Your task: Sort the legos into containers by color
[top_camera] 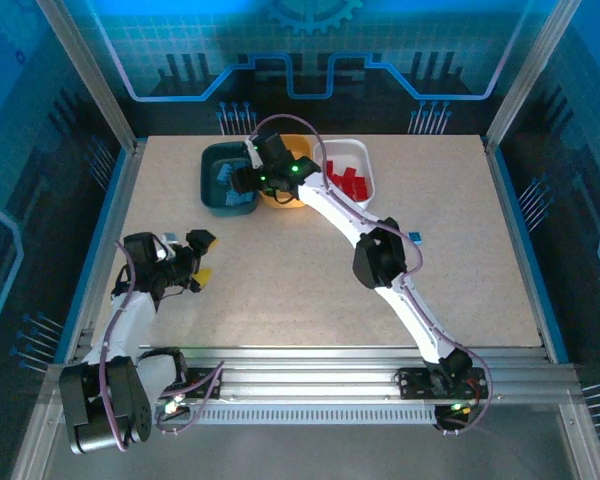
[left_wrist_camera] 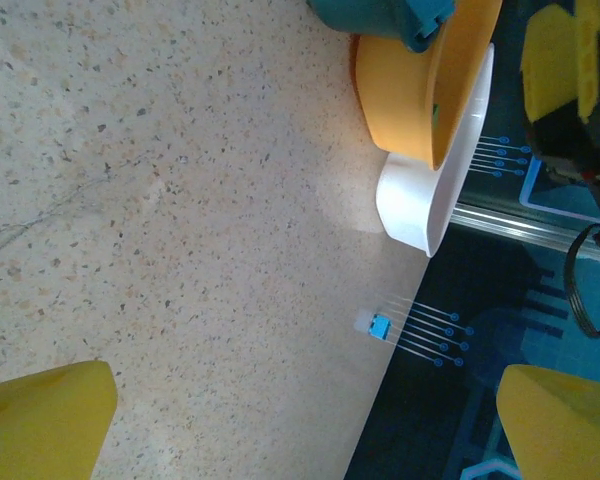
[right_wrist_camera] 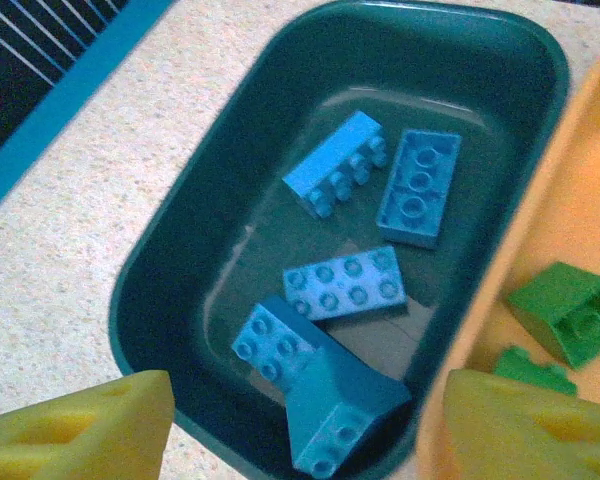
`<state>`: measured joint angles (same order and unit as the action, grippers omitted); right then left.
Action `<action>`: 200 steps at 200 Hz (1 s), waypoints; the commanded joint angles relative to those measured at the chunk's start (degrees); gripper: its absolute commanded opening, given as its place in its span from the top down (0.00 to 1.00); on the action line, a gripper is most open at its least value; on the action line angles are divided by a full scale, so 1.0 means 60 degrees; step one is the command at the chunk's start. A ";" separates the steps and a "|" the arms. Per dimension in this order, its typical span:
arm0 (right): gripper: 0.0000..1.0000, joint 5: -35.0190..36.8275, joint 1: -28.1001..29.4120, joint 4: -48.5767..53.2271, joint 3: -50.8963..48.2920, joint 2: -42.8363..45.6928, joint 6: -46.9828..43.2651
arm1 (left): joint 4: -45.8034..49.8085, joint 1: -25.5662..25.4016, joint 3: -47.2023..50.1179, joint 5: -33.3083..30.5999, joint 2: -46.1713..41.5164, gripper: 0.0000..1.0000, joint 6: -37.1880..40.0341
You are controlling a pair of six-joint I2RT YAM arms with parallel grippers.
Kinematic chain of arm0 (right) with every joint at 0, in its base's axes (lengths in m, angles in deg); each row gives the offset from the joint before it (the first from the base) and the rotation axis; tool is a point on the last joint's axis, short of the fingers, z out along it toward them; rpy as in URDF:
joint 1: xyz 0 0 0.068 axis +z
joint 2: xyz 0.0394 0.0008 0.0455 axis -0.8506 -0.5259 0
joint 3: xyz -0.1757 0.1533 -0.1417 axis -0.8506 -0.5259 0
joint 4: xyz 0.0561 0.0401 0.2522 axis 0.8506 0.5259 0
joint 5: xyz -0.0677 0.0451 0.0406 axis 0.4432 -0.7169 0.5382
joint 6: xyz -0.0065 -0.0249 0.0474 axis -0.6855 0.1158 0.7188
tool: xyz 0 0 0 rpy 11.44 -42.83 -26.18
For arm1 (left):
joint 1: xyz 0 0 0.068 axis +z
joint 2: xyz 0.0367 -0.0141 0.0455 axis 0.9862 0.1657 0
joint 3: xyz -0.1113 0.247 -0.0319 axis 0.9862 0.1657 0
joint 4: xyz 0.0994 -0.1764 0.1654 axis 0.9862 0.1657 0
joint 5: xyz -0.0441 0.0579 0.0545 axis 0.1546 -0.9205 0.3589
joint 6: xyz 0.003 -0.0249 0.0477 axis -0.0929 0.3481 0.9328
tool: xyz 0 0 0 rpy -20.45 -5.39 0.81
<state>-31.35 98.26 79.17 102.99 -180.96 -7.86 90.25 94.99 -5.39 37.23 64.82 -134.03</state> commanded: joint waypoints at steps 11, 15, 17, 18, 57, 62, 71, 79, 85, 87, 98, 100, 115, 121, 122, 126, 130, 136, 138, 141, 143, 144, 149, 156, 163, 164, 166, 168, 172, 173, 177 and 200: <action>0.30 0.1637 0.0063 -0.0324 -0.3114 0.3386 0.0079 | -0.0238 -0.0196 0.0110 0.0312 -0.0476 0.01 -0.0024; 0.30 0.1811 0.0051 -0.0506 -0.3790 0.3859 0.0118 | -0.0221 -0.0315 0.0127 0.0266 -0.0533 0.01 -0.0002; 0.30 0.1910 0.0031 -0.0605 -0.4141 0.4103 0.0147 | -0.0215 -0.0400 0.0129 0.0219 -0.0562 0.01 0.0004; 0.30 0.1963 0.0031 -0.0659 -0.4317 0.4225 0.0169 | -0.0212 -0.0436 0.0129 0.0192 -0.0577 0.01 0.0004; 0.21 0.3976 -0.0833 -0.1117 -1.0580 0.8268 0.1817 | -0.0610 -0.3263 0.0341 -0.1593 -0.0552 0.01 -0.0119; 0.20 0.4129 -0.1051 -0.1059 -1.1269 0.8731 0.2060 | -0.0719 -0.3717 0.0337 -0.1868 -0.0430 0.01 -0.0115; 0.19 0.4224 -0.1513 -0.0952 -1.2439 0.9446 0.2465 | -0.1007 -0.4496 0.0313 -0.2226 -0.0093 0.01 -0.0156; 0.18 0.4139 -0.2003 -0.0893 -1.3374 0.9966 0.2737 | -0.1285 -0.5096 0.0240 -0.2450 0.0281 0.01 -0.0170; 0.16 0.4021 -0.2406 -0.0875 -1.3990 1.0342 0.2890 | -0.1450 -0.5519 0.0104 -0.2531 0.0596 0.01 -0.0144; 0.16 0.3946 -0.2549 -0.0881 -1.4180 1.0467 0.2938 | -0.1471 -0.5634 0.0053 -0.2560 0.0734 0.01 -0.0134; 0.15 0.3592 -0.3329 -0.0961 -1.5097 1.1009 0.3007 | -0.1612 -0.6279 -0.0302 -0.2660 0.1442 0.01 -0.0025; 0.15 0.3534 -0.3472 -0.0990 -1.5233 1.1080 0.2982 | -0.1621 -0.6366 -0.0385 -0.2662 0.1554 0.01 -0.0002; 0.10 0.3322 -0.4443 -0.1239 -1.5957 1.1391 0.2766 | -0.1717 -0.7089 -0.0988 -0.2634 0.2485 0.01 0.0183; 0.10 0.2948 -0.4839 -0.1236 -1.5964 1.1300 0.2559 | -0.1725 -0.7322 -0.1233 -0.2631 0.2822 0.01 0.0224; 0.11 0.2863 -0.4902 -0.1215 -1.5949 1.1288 0.2517 | -0.1728 -0.7369 -0.1270 -0.2639 0.2873 0.01 0.0232; 0.11 0.2571 -0.5133 -0.1144 -1.5862 1.1127 0.2367 | -0.1739 -0.7507 -0.1394 -0.2655 0.3059 0.01 0.0226; 0.12 0.2347 -0.5297 -0.1034 -1.5722 1.0946 0.2212 | -0.1777 -0.7635 -0.1497 -0.2675 0.3229 0.01 0.0227; 0.13 0.2216 -0.5433 -0.0862 -1.5465 1.0659 0.1964 | -0.1885 -0.7777 -0.1634 -0.2715 0.3445 0.01 0.0191; 0.13 0.2191 -0.5456 -0.0808 -1.5395 1.0531 0.1876 | -0.1909 -0.7828 -0.1670 -0.2738 0.3501 0.01 0.0165; 0.14 0.2162 -0.5475 -0.0758 -1.5267 1.0365 0.1733 | -0.1963 -0.7890 -0.1701 -0.2776 0.3589 0.01 0.0122; 0.14 0.2152 -0.5477 -0.0734 -1.5185 1.0249 0.1653 | -0.1987 -0.7937 -0.1724 -0.2801 0.3629 0.01 0.0104; 0.14 0.2150 -0.5485 -0.0708 -1.5149 1.0190 0.1603 | -0.2006 -0.7948 -0.1727 -0.2812 0.3657 0.01 0.0091; 0.14 0.2183 -0.5495 -0.0605 -1.4969 0.9926 0.1416 | -0.2097 -0.8029 -0.1779 -0.2871 0.3757 0.01 0.0027; 0.16 0.2338 -0.5545 -0.0359 -1.4664 0.9545 0.1270 | -0.2178 -0.8098 -0.1824 -0.2929 0.3875 0.01 -0.0033; 0.17 0.2581 -0.5579 -0.0118 -1.4425 0.9233 0.1247 | -0.2186 -0.8151 -0.1882 -0.2955 0.3979 0.01 -0.0063; 0.17 0.2614 -0.5587 -0.0100 -1.4403 0.9185 0.1247 | -0.2186 -0.8149 -0.1887 -0.2963 0.3986 0.01 -0.0073; 0.18 0.2675 -0.5593 -0.0083 -1.4368 0.9111 0.1228 | -0.2186 -0.8152 -0.1898 -0.2968 0.4010 0.01 -0.0076; 0.18 0.2726 -0.5602 -0.0082 -1.4348 0.9060 0.1219 | -0.2186 -0.8160 -0.1905 -0.2959 0.4034 0.01 -0.0092; 0.18 0.2775 -0.5629 -0.0106 -1.4304 0.8971 0.1184 | -0.2187 -0.8175 -0.1919 -0.2956 0.4065 0.01 -0.0111; 0.17 0.2776 -0.5641 -0.0116 -1.4298 0.8936 0.1171 | -0.2194 -0.8176 -0.1920 -0.2956 0.4073 0.01 -0.0119; 0.17 0.2715 -0.5689 -0.0138 -1.4270 0.8820 0.1150 | -0.2200 -0.8166 -0.1932 -0.2956 0.4119 0.01 -0.0134; 0.22 0.2079 -0.5988 0.0374 -1.3467 0.7867 0.0933 | -0.2080 -0.8164 -0.2005 -0.2972 0.4213 0.01 -0.0131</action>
<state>-16.03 64.51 76.72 17.59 -128.97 0.49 77.91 46.20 -15.75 20.77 89.08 -134.07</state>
